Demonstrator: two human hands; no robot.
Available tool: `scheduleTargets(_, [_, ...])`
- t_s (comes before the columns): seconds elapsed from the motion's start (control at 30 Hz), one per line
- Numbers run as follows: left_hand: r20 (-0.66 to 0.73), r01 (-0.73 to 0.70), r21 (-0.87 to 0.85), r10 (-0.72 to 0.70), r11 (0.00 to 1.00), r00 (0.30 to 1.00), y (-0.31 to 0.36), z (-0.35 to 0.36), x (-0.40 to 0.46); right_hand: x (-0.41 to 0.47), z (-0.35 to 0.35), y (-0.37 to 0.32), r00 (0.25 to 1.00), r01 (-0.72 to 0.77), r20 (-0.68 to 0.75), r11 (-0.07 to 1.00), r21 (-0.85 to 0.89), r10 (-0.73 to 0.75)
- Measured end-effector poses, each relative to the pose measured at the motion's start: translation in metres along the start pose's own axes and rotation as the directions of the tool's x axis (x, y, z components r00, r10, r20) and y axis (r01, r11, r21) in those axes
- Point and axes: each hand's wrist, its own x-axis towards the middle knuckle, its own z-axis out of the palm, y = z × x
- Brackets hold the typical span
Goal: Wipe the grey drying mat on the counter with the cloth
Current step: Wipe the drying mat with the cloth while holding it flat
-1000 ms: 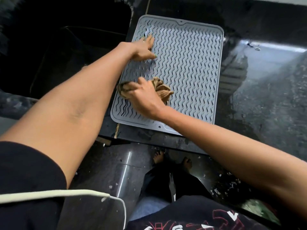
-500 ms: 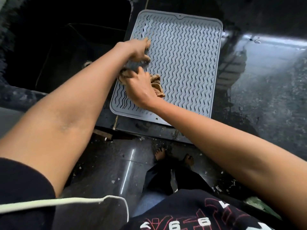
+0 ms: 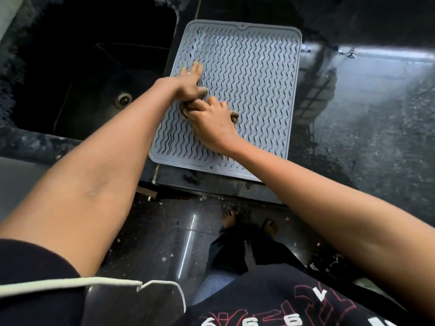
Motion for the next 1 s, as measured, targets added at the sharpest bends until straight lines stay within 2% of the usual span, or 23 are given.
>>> scheduleTargets(0.1, [0.024, 0.008, 0.001, -0.008, 1.000, 1.000, -0.001, 0.000, 0.001, -0.012, 0.009, -0.010, 0.997, 0.069, 0.013, 0.997, 0.022, -0.070])
scheduleTargets(0.2, [0.036, 0.015, -0.023, -0.015, 1.000, 0.999, -0.002, 0.000, 0.002, -0.055, 0.016, -0.027, 0.977, 0.193, 0.063, 0.968, 0.158, -0.205])
scheduleTargets(0.3, [0.013, 0.029, -0.054, -0.029, 0.998, 1.000, 0.002, 0.001, 0.000, -0.089, 0.013, -0.033, 0.946, 0.286, 0.108, 0.944, 0.164, -0.306])
scheduleTargets(0.37, [-0.049, 0.055, -0.084, -0.059, 0.995, 0.997, 0.008, 0.004, -0.003, -0.087, -0.003, -0.024, 0.933, 0.302, 0.127, 0.923, 0.237, -0.338])
scheduleTargets(0.43, [-0.111, 0.061, -0.091, -0.071, 0.994, 0.991, 0.016, 0.009, -0.006, -0.078, -0.020, -0.008, 0.966, 0.246, -0.006, 0.913, 0.327, -0.258])
scheduleTargets(0.5, [-0.172, 0.043, -0.069, -0.054, 0.997, 0.984, 0.025, 0.021, -0.008, -0.069, -0.030, 0.019, 0.990, 0.077, -0.137, 0.949, 0.307, -0.036])
scheduleTargets(0.57, [-0.237, 0.040, -0.088, -0.060, 0.995, 0.970, 0.035, 0.038, -0.012, -0.068, -0.032, 0.040, 0.993, -0.090, -0.066, 0.985, 0.148, 0.100])
scheduleTargets(0.63, [-0.302, 0.071, -0.120, -0.105, 0.990, 0.947, 0.042, 0.052, -0.015, -0.076, -0.029, 0.044, 0.998, -0.065, 0.029, 0.995, 0.073, 0.063])
scheduleTargets(0.73, [-0.373, 0.109, -0.096, -0.137, 0.989, 0.918, 0.047, 0.064, -0.013, -0.107, -0.028, 0.034, 0.994, 0.102, 0.019, 0.988, 0.117, -0.105])
scheduleTargets(0.8, [-0.377, 0.116, -0.085, -0.140, 0.990, 0.916, 0.046, 0.065, -0.011, -0.126, -0.027, 0.031, 0.986, 0.159, 0.036, 0.978, 0.136, -0.165])
scheduleTargets(0.9, [-0.348, 0.109, -0.072, -0.127, 0.991, 0.929, 0.046, 0.064, -0.011, -0.132, -0.033, 0.034, 0.979, 0.122, 0.141, 0.977, 0.173, -0.147])
scheduleTargets(1.0, [-0.281, 0.110, -0.124, -0.141, 0.986, 0.949, 0.046, 0.055, -0.015, -0.122, -0.045, 0.042, 0.967, 0.028, 0.234, 0.953, 0.303, -0.103])
